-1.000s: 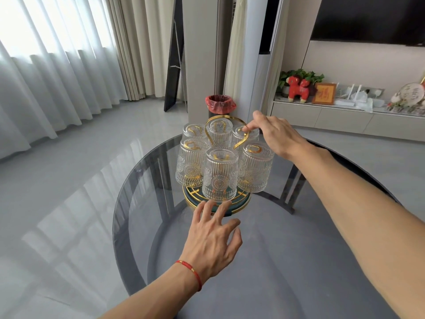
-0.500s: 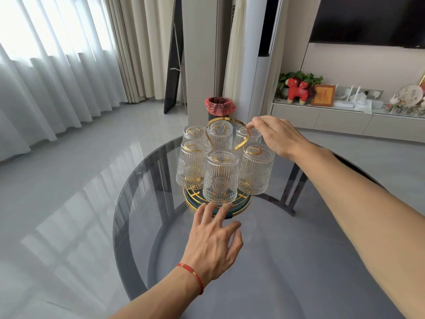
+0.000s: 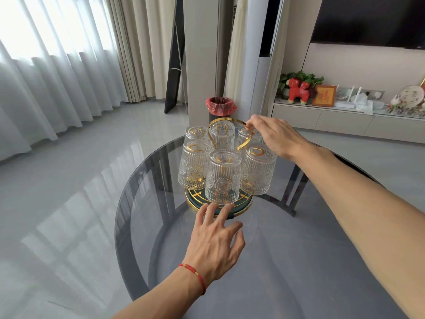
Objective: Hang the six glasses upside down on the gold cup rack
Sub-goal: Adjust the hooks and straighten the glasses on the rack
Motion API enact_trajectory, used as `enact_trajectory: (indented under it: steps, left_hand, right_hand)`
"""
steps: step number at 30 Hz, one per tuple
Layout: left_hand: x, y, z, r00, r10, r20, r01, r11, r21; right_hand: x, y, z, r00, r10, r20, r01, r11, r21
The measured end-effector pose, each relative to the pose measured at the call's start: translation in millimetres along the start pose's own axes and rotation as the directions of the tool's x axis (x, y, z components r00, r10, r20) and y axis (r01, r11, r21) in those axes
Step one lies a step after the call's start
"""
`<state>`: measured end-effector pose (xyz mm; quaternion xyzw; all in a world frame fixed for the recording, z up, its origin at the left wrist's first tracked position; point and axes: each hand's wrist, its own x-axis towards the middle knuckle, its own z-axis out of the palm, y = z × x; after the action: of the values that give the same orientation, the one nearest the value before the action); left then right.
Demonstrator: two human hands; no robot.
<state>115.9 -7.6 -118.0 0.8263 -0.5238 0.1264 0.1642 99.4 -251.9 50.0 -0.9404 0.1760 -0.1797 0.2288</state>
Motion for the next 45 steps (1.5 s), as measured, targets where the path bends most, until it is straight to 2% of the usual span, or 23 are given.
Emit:
enact_trajectory:
  steps: [21,23,27,30,33,36,40,45]
  left_hand:
    - [-0.1,-0.4,-0.1,1.000,0.001,-0.024,-0.001,1.000,-0.019]
    - [-0.2,-0.4,0.2,1.000,-0.001,-0.026,0.000,1.000,-0.019]
    - [-0.4,-0.4,1.3,1.000,-0.005,-0.025,0.004,1.000,-0.021]
    - [0.0,-0.1,2.5,1.000,-0.006,-0.028,0.005,1.000,-0.017]
    - [-0.3,-0.8,3.4,0.999,-0.001,-0.042,0.000,1.000,-0.009]
    - [-0.6,-1.0,3.8,0.999,0.000,-0.051,-0.001,1.000,-0.009]
    - [0.3,-0.8,4.9,0.997,0.010,-0.082,-0.013,0.999,-0.034]
    - [0.0,-1.4,5.7,0.996,0.008,-0.089,-0.011,0.999,-0.037]
  right_hand:
    - [2.4,3.5,0.1,0.999,0.038,-0.021,-0.038,0.999,0.005]
    - [4.0,2.8,-0.4,0.998,0.027,-0.056,-0.025,0.999,0.035]
    - [14.5,-10.6,-3.4,0.994,0.013,-0.107,0.011,0.975,0.224]
    - [25.6,-26.6,0.0,0.998,-0.001,-0.059,0.014,0.973,0.232]
    - [37.3,-44.8,6.7,0.998,0.000,0.068,-0.015,0.974,0.224]
    - [49.4,-53.2,12.9,0.975,0.080,0.205,-0.112,0.983,0.148]
    - [59.8,-55.0,17.4,0.967,0.164,0.197,-0.162,0.986,-0.028]
    - [73.0,-55.8,16.5,0.949,0.201,0.241,-0.190,0.979,-0.068]
